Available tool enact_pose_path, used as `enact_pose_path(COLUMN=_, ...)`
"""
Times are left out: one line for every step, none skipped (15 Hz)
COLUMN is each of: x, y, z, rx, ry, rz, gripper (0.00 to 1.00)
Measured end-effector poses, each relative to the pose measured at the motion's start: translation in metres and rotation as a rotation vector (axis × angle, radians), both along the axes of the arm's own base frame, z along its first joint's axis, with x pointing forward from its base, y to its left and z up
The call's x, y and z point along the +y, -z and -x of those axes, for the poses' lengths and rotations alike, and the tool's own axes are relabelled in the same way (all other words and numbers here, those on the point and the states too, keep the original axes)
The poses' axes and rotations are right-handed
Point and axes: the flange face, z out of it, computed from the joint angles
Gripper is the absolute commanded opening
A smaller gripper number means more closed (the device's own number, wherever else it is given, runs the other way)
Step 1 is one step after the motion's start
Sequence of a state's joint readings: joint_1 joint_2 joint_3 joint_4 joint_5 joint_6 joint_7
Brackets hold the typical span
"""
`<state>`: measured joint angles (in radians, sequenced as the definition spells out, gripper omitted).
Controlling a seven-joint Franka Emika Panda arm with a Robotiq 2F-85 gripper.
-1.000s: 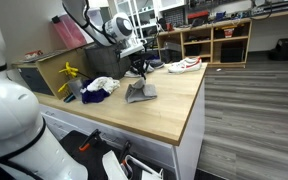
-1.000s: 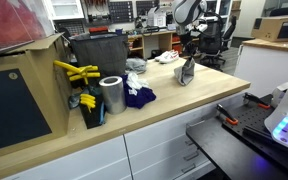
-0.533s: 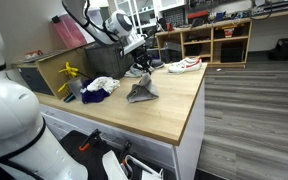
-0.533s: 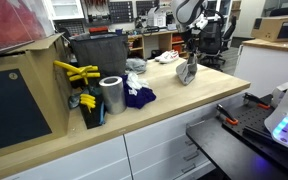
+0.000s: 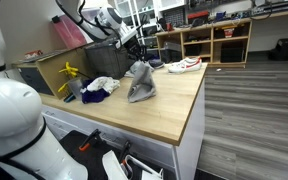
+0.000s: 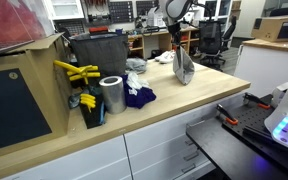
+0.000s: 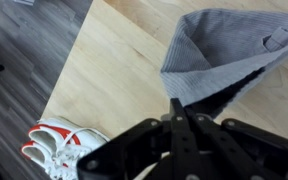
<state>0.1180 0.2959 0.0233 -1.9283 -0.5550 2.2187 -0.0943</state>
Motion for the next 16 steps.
enact_pose_path(x=0.007, y=0.0, z=-0.004, rx=-0.005, ry=-0.012, rz=0.0, gripper=0.01)
enact_pose_path(x=0.012, y=0.001, z=-0.009, rx=-0.009, ry=-0.023, rz=0.003, gripper=0.01)
enact_pose_path(x=0.015, y=0.004, z=-0.013, rx=-0.01, ry=-0.032, rz=0.008, gripper=0.01)
enact_pose_path(x=0.017, y=0.007, z=-0.018, rx=-0.01, ry=-0.041, rz=0.015, gripper=0.01)
enact_pose_path(x=0.018, y=0.01, z=-0.022, rx=-0.01, ry=-0.049, rz=0.022, gripper=0.01)
enact_pose_path(x=0.019, y=0.013, z=-0.025, rx=-0.01, ry=-0.056, rz=0.029, gripper=0.01)
enact_pose_path(x=0.019, y=0.015, z=-0.028, rx=-0.009, ry=-0.066, rz=0.036, gripper=0.01)
enact_pose_path(x=0.018, y=0.017, z=-0.031, rx=-0.005, ry=-0.076, rz=0.042, gripper=0.01)
enact_pose_path(x=0.017, y=0.018, z=-0.033, rx=-0.004, ry=-0.083, rz=0.047, gripper=0.01)
enact_pose_path(x=0.016, y=0.019, z=-0.034, rx=-0.001, ry=-0.091, rz=0.053, gripper=0.01)
enact_pose_path(x=0.014, y=0.019, z=-0.036, rx=0.0, ry=-0.094, rz=0.055, gripper=0.01)
enact_pose_path(x=0.011, y=0.017, z=-0.037, rx=-0.001, ry=-0.095, rz=0.058, gripper=0.01)
enact_pose_path(x=0.008, y=0.015, z=-0.038, rx=-0.002, ry=-0.098, rz=0.061, gripper=0.01)
enact_pose_path(x=0.003, y=0.013, z=-0.04, rx=-0.003, ry=-0.097, rz=0.063, gripper=0.01)
enact_pose_path(x=-0.003, y=0.009, z=-0.041, rx=-0.008, ry=-0.091, rz=0.065, gripper=0.01)
enact_pose_path(x=-0.01, y=0.004, z=-0.041, rx=-0.013, ry=-0.085, rz=0.067, gripper=0.01)
